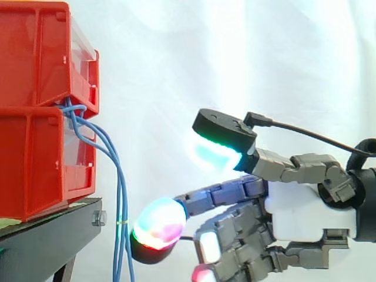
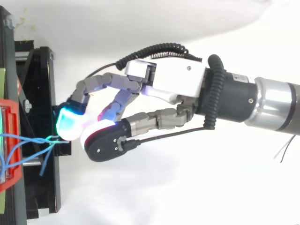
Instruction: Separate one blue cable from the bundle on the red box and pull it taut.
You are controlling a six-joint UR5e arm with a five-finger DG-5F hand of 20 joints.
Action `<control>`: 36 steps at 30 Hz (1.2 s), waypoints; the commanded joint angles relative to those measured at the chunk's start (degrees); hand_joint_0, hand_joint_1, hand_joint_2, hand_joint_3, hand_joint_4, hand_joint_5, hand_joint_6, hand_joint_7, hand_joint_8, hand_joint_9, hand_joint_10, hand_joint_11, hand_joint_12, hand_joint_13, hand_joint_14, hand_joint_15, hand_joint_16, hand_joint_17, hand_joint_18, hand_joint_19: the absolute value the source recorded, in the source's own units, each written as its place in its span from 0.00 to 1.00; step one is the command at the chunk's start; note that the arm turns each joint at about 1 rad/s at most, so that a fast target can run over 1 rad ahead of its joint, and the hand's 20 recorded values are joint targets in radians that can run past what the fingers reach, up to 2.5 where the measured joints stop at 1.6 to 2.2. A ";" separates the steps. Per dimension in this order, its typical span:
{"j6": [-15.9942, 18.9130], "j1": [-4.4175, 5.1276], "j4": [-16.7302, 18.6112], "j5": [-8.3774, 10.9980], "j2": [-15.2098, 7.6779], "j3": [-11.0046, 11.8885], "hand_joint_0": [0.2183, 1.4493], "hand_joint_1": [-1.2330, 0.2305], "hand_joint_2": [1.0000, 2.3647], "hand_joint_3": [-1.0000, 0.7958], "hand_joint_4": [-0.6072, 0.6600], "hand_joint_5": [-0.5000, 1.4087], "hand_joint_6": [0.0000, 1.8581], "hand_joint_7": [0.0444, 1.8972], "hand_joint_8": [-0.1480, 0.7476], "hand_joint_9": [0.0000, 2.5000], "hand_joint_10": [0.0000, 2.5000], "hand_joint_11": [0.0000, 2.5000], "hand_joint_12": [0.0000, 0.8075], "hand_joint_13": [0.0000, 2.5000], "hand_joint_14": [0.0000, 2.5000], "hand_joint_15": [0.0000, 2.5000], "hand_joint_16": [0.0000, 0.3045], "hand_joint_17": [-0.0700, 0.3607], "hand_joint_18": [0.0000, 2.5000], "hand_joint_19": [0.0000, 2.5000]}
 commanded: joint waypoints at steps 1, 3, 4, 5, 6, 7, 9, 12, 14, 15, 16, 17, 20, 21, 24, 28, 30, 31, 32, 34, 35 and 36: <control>-4.68 0.18 6.16 0.44 -0.80 -0.01 0.19 0.51 0.00 0.28 0.66 0.20 0.27 0.47 0.37 0.43 0.01 0.20 0.45 0.36 0.01 0.26 0.16 0.41 0.33 0.23; -7.93 0.44 8.62 0.44 -0.80 -0.01 0.19 0.51 0.00 0.28 0.67 0.20 0.27 0.47 0.37 0.42 0.01 0.20 0.45 0.36 0.01 0.27 0.16 0.41 0.33 0.23; -8.90 0.53 9.23 0.44 -0.80 -0.01 0.19 0.51 0.00 0.28 0.67 0.20 0.27 0.47 0.37 0.42 0.01 0.20 0.45 0.36 0.01 0.27 0.16 0.41 0.33 0.23; -11.80 0.97 11.34 0.44 -1.06 -0.01 0.19 0.51 0.00 0.28 0.67 0.20 0.27 0.48 0.37 0.42 0.01 0.20 0.45 0.36 0.01 0.26 0.16 0.41 0.33 0.23; -12.85 1.06 12.31 0.52 -1.68 -0.01 0.19 0.51 0.00 0.28 0.67 0.20 0.27 0.47 0.37 0.43 0.01 0.20 0.45 0.36 0.01 0.26 0.16 0.41 0.33 0.23; -13.47 1.06 12.84 0.44 -1.85 -0.01 0.19 0.51 0.00 0.28 0.67 0.20 0.27 0.48 0.37 0.43 0.01 0.20 0.45 0.36 0.01 0.27 0.16 0.41 0.33 0.23; -14.70 1.06 14.86 0.52 -2.56 -0.01 0.19 0.51 0.00 0.28 0.67 0.21 0.27 0.49 0.37 0.42 0.01 0.20 0.45 0.36 0.01 0.26 0.15 0.41 0.33 0.23; -15.31 1.15 17.32 0.52 -3.17 0.07 0.19 0.50 0.00 0.28 0.67 0.21 0.27 0.49 0.38 0.43 0.01 0.20 0.45 0.36 0.01 0.26 0.15 0.41 0.33 0.23; -16.28 1.32 17.85 1.14 -3.35 0.07 0.19 0.50 0.00 0.28 0.68 0.21 0.27 0.50 0.37 0.43 0.01 0.20 0.45 0.36 0.01 0.27 0.15 0.41 0.33 0.23; -17.69 1.41 17.85 1.58 -3.35 0.07 0.19 0.50 0.00 0.28 0.68 0.21 0.27 0.50 0.37 0.43 0.01 0.20 0.44 0.36 0.01 0.27 0.15 0.41 0.33 0.23; -19.09 1.50 18.20 1.84 -3.44 -0.01 0.19 0.50 0.00 0.28 0.68 0.21 0.27 0.50 0.37 0.43 0.01 0.20 0.44 0.36 0.01 0.27 0.15 0.41 0.33 0.23; -19.53 1.59 18.20 1.84 -3.44 -0.01 0.19 0.50 0.00 0.28 0.68 0.21 0.27 0.50 0.37 0.43 0.01 0.20 0.44 0.36 0.01 0.27 0.15 0.41 0.33 0.23; -20.68 1.76 18.73 2.28 -4.84 0.07 0.20 0.50 0.00 0.28 0.67 0.21 0.27 0.51 0.37 0.43 0.01 0.20 0.44 0.36 0.01 0.27 0.15 0.40 0.33 0.24; -20.68 1.76 18.73 2.28 -4.84 0.07 0.20 0.50 0.00 0.28 0.68 0.21 0.27 0.51 0.37 0.43 0.01 0.20 0.44 0.36 0.01 0.26 0.15 0.40 0.33 0.24; -19.62 1.76 21.63 2.46 -7.30 0.25 0.20 0.49 0.00 0.28 0.68 0.21 0.27 0.51 0.37 0.43 0.01 0.20 0.44 0.36 0.01 0.27 0.15 0.40 0.33 0.24; -18.48 1.85 23.30 2.63 -7.65 0.25 0.20 0.49 0.00 0.28 0.67 0.21 0.27 0.52 0.38 0.43 0.01 0.21 0.44 0.36 0.01 0.27 0.15 0.40 0.33 0.24; -18.30 1.85 22.77 2.54 -7.65 0.25 0.20 0.49 0.00 0.28 0.68 0.21 0.27 0.52 0.37 0.43 0.01 0.20 0.44 0.37 0.01 0.27 0.15 0.40 0.33 0.24; -18.30 1.85 22.86 2.54 -7.74 0.34 0.20 0.49 0.00 0.28 0.67 0.21 0.27 0.52 0.37 0.43 0.01 0.20 0.44 0.36 0.01 0.27 0.15 0.40 0.33 0.24; -18.39 1.85 22.86 2.54 -7.74 0.25 0.20 0.49 0.00 0.28 0.68 0.21 0.27 0.52 0.37 0.43 0.01 0.21 0.44 0.36 0.01 0.27 0.15 0.40 0.33 0.24; -18.30 1.76 22.86 2.63 -7.65 0.25 0.20 0.49 0.00 0.28 0.67 0.21 0.27 0.52 0.37 0.43 0.01 0.20 0.44 0.37 0.01 0.27 0.15 0.40 0.33 0.24; -18.30 1.85 22.77 2.63 -7.74 0.25 0.20 0.49 0.00 0.28 0.67 0.21 0.27 0.52 0.37 0.43 0.01 0.20 0.44 0.37 0.01 0.27 0.15 0.40 0.33 0.24; -18.39 1.76 22.86 2.54 -7.74 0.25 0.20 0.49 0.00 0.28 0.68 0.21 0.27 0.52 0.37 0.43 0.01 0.20 0.44 0.37 0.01 0.27 0.15 0.40 0.33 0.24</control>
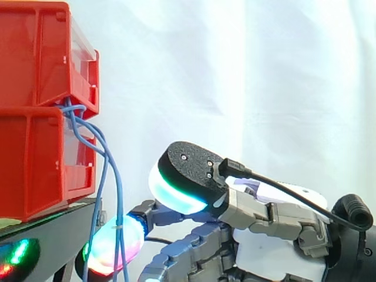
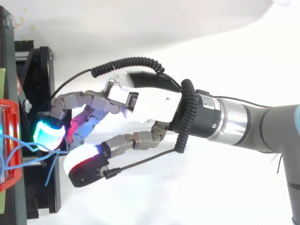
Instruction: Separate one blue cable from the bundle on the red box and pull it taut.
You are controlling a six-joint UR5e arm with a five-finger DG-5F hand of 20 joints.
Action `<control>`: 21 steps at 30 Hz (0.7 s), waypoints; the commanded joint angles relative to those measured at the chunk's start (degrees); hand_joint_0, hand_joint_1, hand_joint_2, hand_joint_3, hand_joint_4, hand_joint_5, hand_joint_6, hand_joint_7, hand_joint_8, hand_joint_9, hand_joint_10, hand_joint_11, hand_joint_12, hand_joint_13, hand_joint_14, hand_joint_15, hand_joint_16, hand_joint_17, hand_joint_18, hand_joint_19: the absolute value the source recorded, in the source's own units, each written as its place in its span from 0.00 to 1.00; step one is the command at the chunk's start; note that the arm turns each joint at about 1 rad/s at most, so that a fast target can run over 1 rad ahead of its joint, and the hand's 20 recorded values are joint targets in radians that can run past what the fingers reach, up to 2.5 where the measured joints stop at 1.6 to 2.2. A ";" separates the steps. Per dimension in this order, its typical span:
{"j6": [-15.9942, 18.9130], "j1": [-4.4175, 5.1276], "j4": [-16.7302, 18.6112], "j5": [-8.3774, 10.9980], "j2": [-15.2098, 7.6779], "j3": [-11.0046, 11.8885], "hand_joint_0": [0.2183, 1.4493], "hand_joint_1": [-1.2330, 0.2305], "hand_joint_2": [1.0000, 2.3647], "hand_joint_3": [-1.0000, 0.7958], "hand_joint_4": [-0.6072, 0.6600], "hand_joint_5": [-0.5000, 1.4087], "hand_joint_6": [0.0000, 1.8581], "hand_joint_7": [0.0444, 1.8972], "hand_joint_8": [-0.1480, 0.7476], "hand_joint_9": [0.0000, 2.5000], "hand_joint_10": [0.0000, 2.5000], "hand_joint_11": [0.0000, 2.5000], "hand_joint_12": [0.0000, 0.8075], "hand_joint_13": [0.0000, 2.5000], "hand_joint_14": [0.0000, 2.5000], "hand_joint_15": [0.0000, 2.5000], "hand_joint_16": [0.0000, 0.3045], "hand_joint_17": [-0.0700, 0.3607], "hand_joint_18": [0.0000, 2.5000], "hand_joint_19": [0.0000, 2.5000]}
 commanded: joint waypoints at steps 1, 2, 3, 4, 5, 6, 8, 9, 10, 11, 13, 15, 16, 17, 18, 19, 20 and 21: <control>-0.13 -0.05 0.10 -0.06 -0.05 0.00 0.20 0.49 0.00 0.28 0.68 0.21 0.27 0.52 0.37 0.43 0.01 0.21 0.44 0.37 0.01 0.27 0.15 0.40 0.33 0.24; -0.04 -0.05 0.72 -0.06 -1.28 0.35 0.20 0.49 0.00 0.28 0.68 0.21 0.27 0.52 0.37 0.43 0.01 0.21 0.44 0.37 0.01 0.27 0.15 0.40 0.33 0.24; 0.04 -0.05 1.07 -0.24 -2.07 1.23 0.20 0.49 0.00 0.28 0.68 0.21 0.27 0.52 0.37 0.43 0.01 0.20 0.44 0.37 0.01 0.27 0.15 0.40 0.33 0.24; 0.31 -0.05 1.60 -0.24 -3.57 2.11 0.21 0.49 0.00 0.28 0.68 0.21 0.27 0.53 0.37 0.44 0.01 0.20 0.44 0.37 0.01 0.27 0.15 0.40 0.33 0.24; 0.92 0.04 1.77 -0.15 -4.36 2.99 0.21 0.49 0.00 0.28 0.68 0.21 0.27 0.53 0.37 0.44 0.01 0.21 0.44 0.37 0.01 0.27 0.15 0.40 0.33 0.24; 1.19 -0.05 1.77 -0.15 -4.71 3.43 0.21 0.49 0.00 0.28 0.67 0.22 0.27 0.54 0.36 0.44 0.01 0.21 0.44 0.37 0.01 0.27 0.15 0.40 0.33 0.24; 2.59 -0.05 1.95 -0.15 -4.88 3.78 0.21 0.48 0.00 0.29 0.67 0.22 0.27 0.55 0.36 0.43 0.01 0.21 0.44 0.37 0.01 0.27 0.15 0.40 0.33 0.24; 3.03 -0.05 1.77 -0.15 -4.80 3.78 0.21 0.48 0.00 0.29 0.66 0.22 0.27 0.56 0.36 0.43 0.01 0.21 0.43 0.37 0.01 0.27 0.15 0.39 0.33 0.24; 3.21 -0.05 1.60 -0.15 -4.80 3.87 0.22 0.48 0.00 0.29 0.66 0.22 0.27 0.56 0.36 0.44 0.01 0.21 0.43 0.37 0.01 0.27 0.15 0.39 0.33 0.24; 3.21 0.04 1.51 -0.24 -4.62 3.95 0.22 0.48 0.00 0.29 0.66 0.22 0.27 0.57 0.37 0.44 0.01 0.21 0.43 0.37 0.01 0.27 0.15 0.39 0.33 0.24; 3.47 0.04 0.81 -0.85 -4.53 3.95 0.22 0.48 0.00 0.29 0.64 0.22 0.27 0.59 0.36 0.44 0.01 0.21 0.43 0.37 0.01 0.27 0.14 0.39 0.33 0.24; 3.56 0.04 0.81 -0.94 -4.53 3.95 0.22 0.48 0.00 0.29 0.63 0.22 0.27 0.60 0.36 0.44 0.01 0.21 0.43 0.37 0.01 0.27 0.14 0.39 0.33 0.24; 3.65 0.04 0.81 -0.94 -4.53 4.04 0.22 0.47 0.00 0.29 0.63 0.22 0.27 0.60 0.36 0.44 0.01 0.22 0.43 0.37 0.01 0.27 0.14 0.39 0.33 0.24; 3.74 0.04 0.81 -1.11 -4.53 4.04 0.22 0.47 0.00 0.29 0.63 0.22 0.27 0.60 0.36 0.44 0.01 0.21 0.43 0.37 0.01 0.27 0.14 0.39 0.33 0.24; 3.82 0.13 0.72 -1.20 -4.44 3.95 0.22 0.46 0.00 0.29 0.62 0.22 0.27 0.62 0.36 0.44 0.01 0.21 0.43 0.37 0.01 0.27 0.14 0.39 0.33 0.24; 3.91 0.13 0.72 -1.38 -4.18 3.95 0.23 0.45 0.00 0.29 0.61 0.23 0.27 0.63 0.36 0.44 0.01 0.21 0.42 0.37 0.01 0.27 0.14 0.38 0.32 0.24; 4.00 0.13 0.46 -1.99 -3.83 3.95 0.23 0.45 0.00 0.29 0.61 0.23 0.27 0.63 0.35 0.44 0.01 0.22 0.42 0.37 0.01 0.27 0.14 0.38 0.32 0.24; 4.09 0.13 0.28 -2.26 -3.48 3.95 0.23 0.44 0.00 0.29 0.61 0.23 0.27 0.64 0.35 0.44 0.01 0.22 0.42 0.37 0.01 0.27 0.14 0.38 0.32 0.24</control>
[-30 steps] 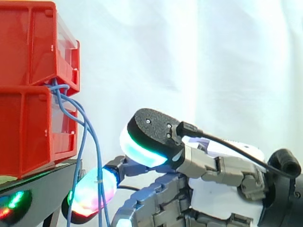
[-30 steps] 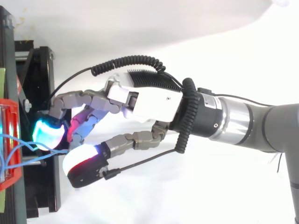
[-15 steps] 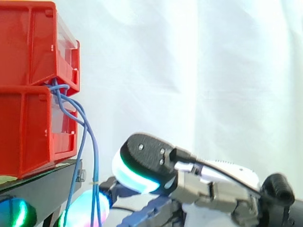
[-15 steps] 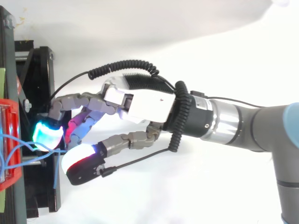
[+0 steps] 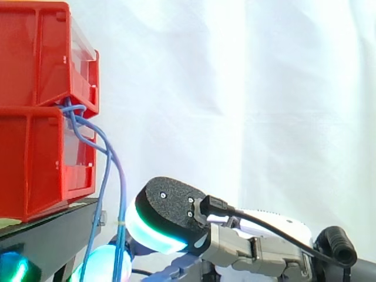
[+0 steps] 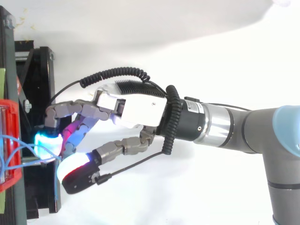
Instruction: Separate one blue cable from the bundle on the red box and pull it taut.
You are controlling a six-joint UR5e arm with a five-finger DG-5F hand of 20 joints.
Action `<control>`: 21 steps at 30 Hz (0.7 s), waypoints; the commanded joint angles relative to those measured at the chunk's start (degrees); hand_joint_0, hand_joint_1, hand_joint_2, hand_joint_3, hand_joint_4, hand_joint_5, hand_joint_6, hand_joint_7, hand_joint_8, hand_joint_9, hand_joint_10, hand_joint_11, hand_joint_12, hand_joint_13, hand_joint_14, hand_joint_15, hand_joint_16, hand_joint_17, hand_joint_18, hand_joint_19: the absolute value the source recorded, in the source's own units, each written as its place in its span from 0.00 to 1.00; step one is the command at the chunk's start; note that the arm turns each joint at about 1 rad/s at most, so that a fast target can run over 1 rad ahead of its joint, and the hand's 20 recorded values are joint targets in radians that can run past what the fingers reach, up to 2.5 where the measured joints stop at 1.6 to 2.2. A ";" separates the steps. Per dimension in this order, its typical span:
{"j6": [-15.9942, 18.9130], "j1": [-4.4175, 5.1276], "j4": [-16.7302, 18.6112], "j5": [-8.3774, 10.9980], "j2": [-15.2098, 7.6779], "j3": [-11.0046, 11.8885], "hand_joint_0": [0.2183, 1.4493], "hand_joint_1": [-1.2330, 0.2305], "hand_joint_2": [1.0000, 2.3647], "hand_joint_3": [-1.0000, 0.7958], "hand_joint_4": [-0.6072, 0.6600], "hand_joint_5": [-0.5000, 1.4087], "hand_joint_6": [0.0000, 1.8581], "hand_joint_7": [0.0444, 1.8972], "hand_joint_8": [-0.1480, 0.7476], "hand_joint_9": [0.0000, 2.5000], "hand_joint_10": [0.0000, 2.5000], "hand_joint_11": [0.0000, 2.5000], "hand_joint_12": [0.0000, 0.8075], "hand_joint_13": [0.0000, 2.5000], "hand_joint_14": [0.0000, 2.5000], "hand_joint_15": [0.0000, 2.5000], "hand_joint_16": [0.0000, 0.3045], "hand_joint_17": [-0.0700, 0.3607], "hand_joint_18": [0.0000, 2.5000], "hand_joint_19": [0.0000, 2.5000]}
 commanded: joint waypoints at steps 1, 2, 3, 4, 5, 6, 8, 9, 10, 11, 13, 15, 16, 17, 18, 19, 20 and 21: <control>0.36 0.02 -0.91 -1.15 1.06 -0.10 0.24 0.43 0.00 0.29 0.60 0.23 0.27 0.65 0.35 0.44 0.01 0.22 0.42 0.37 0.01 0.27 0.14 0.38 0.33 0.24; 0.44 0.02 -2.14 -1.51 1.76 -0.27 0.24 0.43 0.00 0.29 0.60 0.23 0.27 0.66 0.35 0.44 0.01 0.22 0.42 0.37 0.01 0.27 0.14 0.38 0.33 0.24; 0.44 0.02 -2.84 -1.59 2.11 -0.27 0.24 0.42 0.00 0.30 0.59 0.23 0.27 0.67 0.35 0.44 0.01 0.22 0.42 0.37 0.01 0.27 0.14 0.38 0.33 0.24; 0.53 0.02 -4.16 -1.77 2.81 -0.27 0.24 0.42 0.00 0.30 0.59 0.23 0.27 0.68 0.35 0.44 0.01 0.22 0.41 0.37 0.01 0.27 0.13 0.38 0.33 0.24; 0.53 -0.06 -6.88 -1.86 3.78 -0.36 0.25 0.42 0.00 0.30 0.58 0.23 0.27 0.67 0.35 0.44 0.01 0.22 0.42 0.37 0.01 0.27 0.13 0.38 0.33 0.24; 0.53 -0.15 -9.87 -1.95 4.83 -0.27 0.25 0.42 0.00 0.31 0.58 0.23 0.28 0.66 0.35 0.44 0.01 0.22 0.41 0.37 0.01 0.28 0.13 0.37 0.33 0.24; 0.53 -0.24 -12.07 -1.95 5.45 -0.36 0.25 0.41 0.00 0.32 0.57 0.23 0.29 0.65 0.35 0.44 0.01 0.22 0.41 0.37 0.01 0.27 0.13 0.37 0.33 0.25; 0.53 -0.24 -14.53 -2.03 6.15 -0.36 0.26 0.41 0.00 0.32 0.57 0.23 0.30 0.64 0.35 0.44 0.01 0.22 0.41 0.37 0.01 0.27 0.13 0.37 0.33 0.25; 0.53 -0.33 -15.67 -2.03 6.42 -0.36 0.26 0.41 0.00 0.32 0.57 0.23 0.30 0.63 0.35 0.44 0.01 0.22 0.41 0.37 0.01 0.27 0.13 0.37 0.33 0.24; 0.53 -0.33 -15.67 -2.03 6.42 -0.36 0.26 0.41 0.00 0.33 0.57 0.23 0.31 0.62 0.35 0.44 0.01 0.22 0.41 0.37 0.01 0.27 0.13 0.37 0.33 0.25; 0.71 -0.42 -20.15 -2.03 7.38 -0.36 0.26 0.41 0.01 0.33 0.57 0.22 0.32 0.60 0.35 0.44 0.01 0.22 0.41 0.37 0.01 0.27 0.13 0.37 0.33 0.24; 1.32 -0.42 -21.91 -2.03 7.74 -0.36 0.26 0.41 0.01 0.33 0.56 0.22 0.33 0.58 0.35 0.44 0.01 0.22 0.41 0.37 0.01 0.27 0.13 0.37 0.33 0.24; 1.59 -0.42 -22.26 -2.03 7.91 -0.36 0.26 0.41 0.01 0.34 0.55 0.22 0.34 0.57 0.35 0.44 0.01 0.22 0.41 0.37 0.01 0.27 0.13 0.37 0.33 0.24; 2.03 -0.50 -22.61 -2.03 8.00 -0.36 0.26 0.41 0.01 0.34 0.56 0.22 0.35 0.56 0.35 0.44 0.01 0.23 0.41 0.37 0.01 0.27 0.13 0.37 0.33 0.24; 2.38 -0.42 -22.79 -1.95 8.09 -0.36 0.27 0.41 0.01 0.34 0.55 0.22 0.35 0.56 0.34 0.44 0.01 0.23 0.41 0.37 0.01 0.27 0.13 0.37 0.33 0.25; 2.73 -0.42 -22.97 -1.95 8.26 -0.36 0.27 0.40 0.01 0.35 0.55 0.22 0.36 0.54 0.35 0.44 0.01 0.22 0.40 0.37 0.01 0.27 0.13 0.37 0.33 0.25; 2.73 -0.42 -22.97 -1.95 8.26 -0.36 0.27 0.40 0.01 0.36 0.54 0.22 0.36 0.54 0.35 0.44 0.01 0.23 0.41 0.37 0.01 0.27 0.13 0.37 0.33 0.25; 3.43 -0.42 -23.67 -1.95 8.53 -0.36 0.27 0.40 0.01 0.38 0.53 0.22 0.36 0.55 0.35 0.44 0.01 0.23 0.41 0.37 0.01 0.28 0.13 0.37 0.33 0.25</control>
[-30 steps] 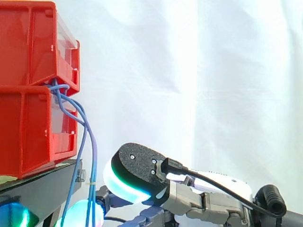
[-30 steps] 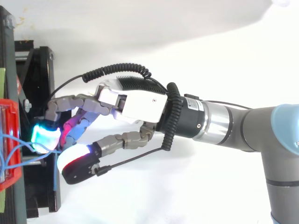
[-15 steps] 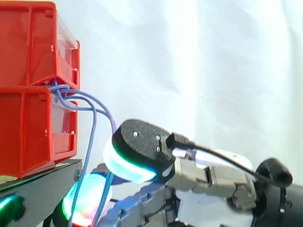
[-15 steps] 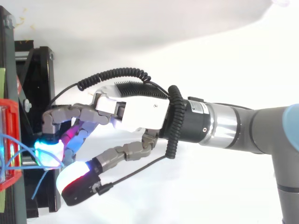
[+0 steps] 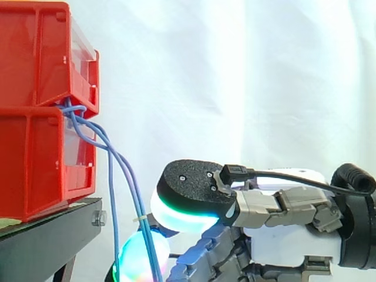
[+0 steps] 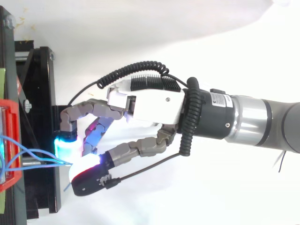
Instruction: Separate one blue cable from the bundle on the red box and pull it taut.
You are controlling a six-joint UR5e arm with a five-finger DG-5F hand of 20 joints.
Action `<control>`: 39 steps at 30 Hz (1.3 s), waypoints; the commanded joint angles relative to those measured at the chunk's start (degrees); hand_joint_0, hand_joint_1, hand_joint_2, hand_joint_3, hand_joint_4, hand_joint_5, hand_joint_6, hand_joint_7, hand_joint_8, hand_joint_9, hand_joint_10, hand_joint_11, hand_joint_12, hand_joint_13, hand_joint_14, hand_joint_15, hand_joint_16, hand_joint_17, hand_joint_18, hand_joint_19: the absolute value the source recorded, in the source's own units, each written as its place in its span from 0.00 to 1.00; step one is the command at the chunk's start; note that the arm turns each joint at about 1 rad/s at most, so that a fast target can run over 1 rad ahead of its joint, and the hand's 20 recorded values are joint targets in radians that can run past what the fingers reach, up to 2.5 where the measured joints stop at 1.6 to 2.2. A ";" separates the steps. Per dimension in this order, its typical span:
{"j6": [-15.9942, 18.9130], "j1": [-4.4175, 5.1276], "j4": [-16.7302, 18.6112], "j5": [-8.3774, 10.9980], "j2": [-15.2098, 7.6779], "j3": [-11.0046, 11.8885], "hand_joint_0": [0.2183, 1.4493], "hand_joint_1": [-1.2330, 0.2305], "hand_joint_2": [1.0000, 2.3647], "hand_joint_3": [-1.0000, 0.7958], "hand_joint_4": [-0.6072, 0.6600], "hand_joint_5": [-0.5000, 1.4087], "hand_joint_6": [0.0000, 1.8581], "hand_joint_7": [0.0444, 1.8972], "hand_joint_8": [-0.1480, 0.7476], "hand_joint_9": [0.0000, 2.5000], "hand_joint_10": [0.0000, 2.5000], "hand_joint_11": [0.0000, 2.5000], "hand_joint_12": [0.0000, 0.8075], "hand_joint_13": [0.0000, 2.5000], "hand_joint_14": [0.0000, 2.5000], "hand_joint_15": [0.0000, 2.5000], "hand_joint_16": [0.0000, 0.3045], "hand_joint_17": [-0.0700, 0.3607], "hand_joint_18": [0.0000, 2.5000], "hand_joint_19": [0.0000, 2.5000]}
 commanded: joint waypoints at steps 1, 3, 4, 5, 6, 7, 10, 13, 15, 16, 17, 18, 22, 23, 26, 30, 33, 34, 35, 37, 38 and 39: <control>1.35 0.00 -1.83 0.04 0.92 -0.01 0.26 0.40 0.01 0.40 0.53 0.21 0.38 0.52 0.34 0.44 0.01 0.23 0.41 0.37 0.01 0.28 0.13 0.37 0.33 0.25; 1.35 0.09 -2.35 0.04 1.10 -0.01 0.26 0.39 0.01 0.44 0.54 0.21 0.39 0.49 0.38 0.44 0.01 0.22 0.45 0.38 0.01 0.27 0.15 0.40 0.35 0.23; 1.26 0.26 -2.79 0.31 1.54 -0.01 0.26 0.38 0.01 0.44 0.55 0.21 0.40 0.48 0.38 0.44 0.01 0.22 0.46 0.38 0.01 0.27 0.16 0.41 0.35 0.23; 1.26 0.35 -3.06 0.31 1.80 -0.01 0.26 0.38 0.01 0.45 0.56 0.21 0.40 0.47 0.39 0.44 0.01 0.22 0.46 0.38 0.01 0.27 0.16 0.41 0.35 0.23; 1.17 0.26 -3.06 0.31 1.80 -0.01 0.26 0.38 0.01 0.45 0.56 0.21 0.41 0.46 0.39 0.44 0.01 0.22 0.47 0.38 0.01 0.27 0.16 0.42 0.36 0.22; 1.26 0.35 -2.97 0.31 1.89 -0.01 0.26 0.38 0.01 0.46 0.56 0.20 0.42 0.45 0.40 0.44 0.01 0.22 0.47 0.39 0.01 0.27 0.17 0.43 0.36 0.22; 1.26 0.79 -2.79 0.22 1.80 -0.01 0.26 0.38 0.01 0.48 0.57 0.20 0.44 0.42 0.40 0.44 0.01 0.22 0.48 0.39 0.01 0.27 0.17 0.44 0.37 0.22; 1.35 1.32 -1.74 0.57 1.80 -0.01 0.26 0.38 0.00 0.47 0.59 0.19 0.45 0.40 0.41 0.44 0.01 0.22 0.48 0.39 0.01 0.26 0.17 0.44 0.37 0.22; 1.70 1.76 -0.68 1.18 1.80 -0.01 0.26 0.38 0.01 0.43 0.58 0.19 0.45 0.39 0.39 0.44 0.01 0.23 0.47 0.38 0.01 0.27 0.16 0.42 0.35 0.23; 2.05 1.85 -0.33 1.36 1.80 -0.01 0.25 0.40 0.01 0.40 0.57 0.19 0.45 0.40 0.38 0.44 0.01 0.23 0.44 0.37 0.01 0.27 0.15 0.40 0.34 0.24; 2.49 2.02 -0.16 1.54 1.89 0.08 0.25 0.40 0.01 0.39 0.57 0.19 0.45 0.41 0.37 0.43 0.01 0.24 0.43 0.37 0.01 0.27 0.14 0.39 0.33 0.24; 3.81 2.29 -0.07 1.80 1.80 0.08 0.24 0.41 0.01 0.36 0.56 0.19 0.45 0.41 0.36 0.43 0.01 0.24 0.42 0.37 0.01 0.28 0.14 0.38 0.33 0.25; 6.36 2.72 -0.07 2.50 1.80 -0.01 0.22 0.46 0.00 0.30 0.57 0.20 0.44 0.41 0.37 0.44 0.01 0.24 0.44 0.37 0.01 0.27 0.14 0.39 0.33 0.24; 6.89 2.72 -0.16 2.59 1.80 -0.01 0.22 0.46 0.00 0.30 0.57 0.20 0.44 0.41 0.37 0.44 0.01 0.24 0.43 0.37 0.01 0.28 0.14 0.39 0.33 0.24; 9.79 2.90 0.19 3.38 1.80 -0.01 0.21 0.47 0.00 0.29 0.58 0.20 0.42 0.43 0.37 0.44 0.01 0.24 0.44 0.37 0.01 0.28 0.15 0.39 0.33 0.25; 14.45 3.34 3.62 5.49 0.05 -0.01 0.21 0.47 0.00 0.30 0.58 0.20 0.40 0.46 0.38 0.44 0.01 0.24 0.44 0.37 0.01 0.28 0.15 0.40 0.33 0.24; 17.61 3.69 10.04 5.75 -2.06 -0.01 0.23 0.43 0.00 0.34 0.56 0.20 0.41 0.46 0.37 0.44 0.01 0.24 0.43 0.37 0.01 0.28 0.14 0.39 0.33 0.25; 17.61 3.69 10.04 5.75 -2.06 -0.01 0.24 0.42 0.01 0.35 0.55 0.20 0.41 0.46 0.37 0.44 0.01 0.24 0.43 0.37 0.01 0.28 0.14 0.38 0.33 0.25; 18.31 3.78 11.36 6.02 -2.77 -0.01 0.24 0.41 0.01 0.36 0.55 0.20 0.41 0.46 0.37 0.43 0.01 0.24 0.42 0.37 0.01 0.28 0.14 0.38 0.32 0.25; 19.19 3.78 11.88 5.84 -2.85 -0.01 0.26 0.39 0.01 0.41 0.56 0.20 0.43 0.45 0.38 0.44 0.01 0.24 0.44 0.37 0.01 0.27 0.15 0.39 0.34 0.24; 19.63 3.87 11.62 5.93 -2.85 -0.01 0.26 0.39 0.01 0.42 0.56 0.19 0.43 0.44 0.38 0.43 0.01 0.24 0.44 0.38 0.01 0.27 0.15 0.40 0.34 0.24; 19.90 3.87 11.44 5.84 -2.85 -0.01 0.26 0.38 0.01 0.45 0.56 0.19 0.45 0.41 0.39 0.44 0.01 0.23 0.46 0.38 0.01 0.27 0.16 0.42 0.35 0.23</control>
